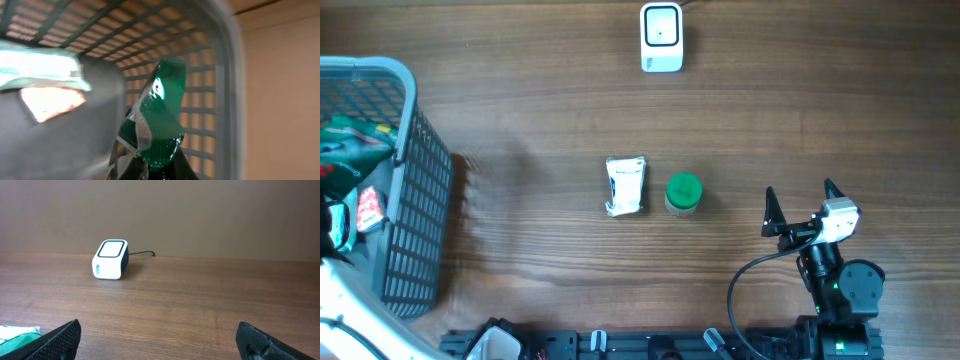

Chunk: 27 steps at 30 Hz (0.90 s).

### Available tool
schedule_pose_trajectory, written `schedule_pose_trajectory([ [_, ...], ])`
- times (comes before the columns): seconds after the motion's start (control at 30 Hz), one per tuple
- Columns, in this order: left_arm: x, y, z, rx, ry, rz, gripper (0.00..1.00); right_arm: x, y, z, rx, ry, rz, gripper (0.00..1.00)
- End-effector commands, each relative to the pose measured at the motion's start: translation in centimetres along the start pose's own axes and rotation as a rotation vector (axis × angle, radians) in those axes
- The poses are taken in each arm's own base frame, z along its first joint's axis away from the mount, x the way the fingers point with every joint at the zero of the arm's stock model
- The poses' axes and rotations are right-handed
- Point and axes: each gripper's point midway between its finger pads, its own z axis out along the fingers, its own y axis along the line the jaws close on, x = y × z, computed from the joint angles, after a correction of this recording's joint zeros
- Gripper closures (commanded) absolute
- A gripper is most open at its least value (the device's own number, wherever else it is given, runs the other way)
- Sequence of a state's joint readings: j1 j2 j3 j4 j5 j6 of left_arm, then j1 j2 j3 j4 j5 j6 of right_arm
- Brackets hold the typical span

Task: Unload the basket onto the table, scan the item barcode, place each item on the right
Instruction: 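Reach into the basket and grasp the green 3M glove pack with left gripper, then swing the glove pack past the scanner and drop it right of the jar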

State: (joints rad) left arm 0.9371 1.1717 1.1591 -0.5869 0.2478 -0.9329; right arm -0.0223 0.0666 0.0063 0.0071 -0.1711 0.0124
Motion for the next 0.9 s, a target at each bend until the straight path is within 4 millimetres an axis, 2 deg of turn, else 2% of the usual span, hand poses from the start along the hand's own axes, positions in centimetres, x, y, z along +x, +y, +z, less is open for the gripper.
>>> schedule_pose_trajectory([
  [0.0,0.2,-4.6,-3.4,0.189,-0.001,0.054,0.96,-0.1,-0.1,0.0,0.005,-0.007,-0.013,0.00],
  [0.1,1.7,-9.1,-5.1,0.403,0.118,0.025,0.96,-0.1,-0.1,0.0,0.005,-0.007,-0.013,0.00],
  [0.13,2.6,-12.0,-6.8,0.552,0.191,0.051,0.96,-0.1,-0.1,0.0,0.005,-0.007,-0.013,0.00],
  [0.17,3.2,-14.1,-8.4,0.662,0.242,0.078,0.96,-0.1,-0.1,0.0,0.005,-0.007,-0.013,0.00],
  [0.23,4.3,-18.2,-13.1,0.909,0.327,0.174,0.96,-0.1,-0.1,0.0,0.005,-0.007,-0.013,0.00],
  [0.27,4.7,-19.1,-14.6,0.971,0.349,0.201,0.96,-0.1,-0.1,0.0,0.005,-0.007,-0.013,0.00],
  [0.3,5.3,-20.4,-17.3,1.078,0.383,0.256,0.96,-0.1,-0.1,0.0,0.005,-0.007,-0.013,0.00],
  [0.4,6.9,-21.2,-21.0,1.185,0.467,0.323,0.96,-0.1,-0.1,0.0,0.005,-0.007,-0.013,0.00],
  [0.53,11.4,-20.8,-23.2,1.227,0.663,0.425,0.96,-0.1,-0.1,0.0,0.005,-0.007,-0.013,0.00],
  [0.73,21.2,-19.3,-27.0,1.410,1.011,0.691,0.96,-0.1,-0.1,0.0,0.005,-0.007,-0.013,0.00],
  [0.8,24.6,-18.8,-27.5,1.442,1.154,0.704,0.96,-0.1,-0.1,0.0,0.005,-0.007,-0.013,0.00],
  [0.87,27.9,-18.2,-27.0,1.448,1.273,0.709,0.96,-0.1,-0.1,0.0,0.005,-0.007,-0.013,0.00],
])
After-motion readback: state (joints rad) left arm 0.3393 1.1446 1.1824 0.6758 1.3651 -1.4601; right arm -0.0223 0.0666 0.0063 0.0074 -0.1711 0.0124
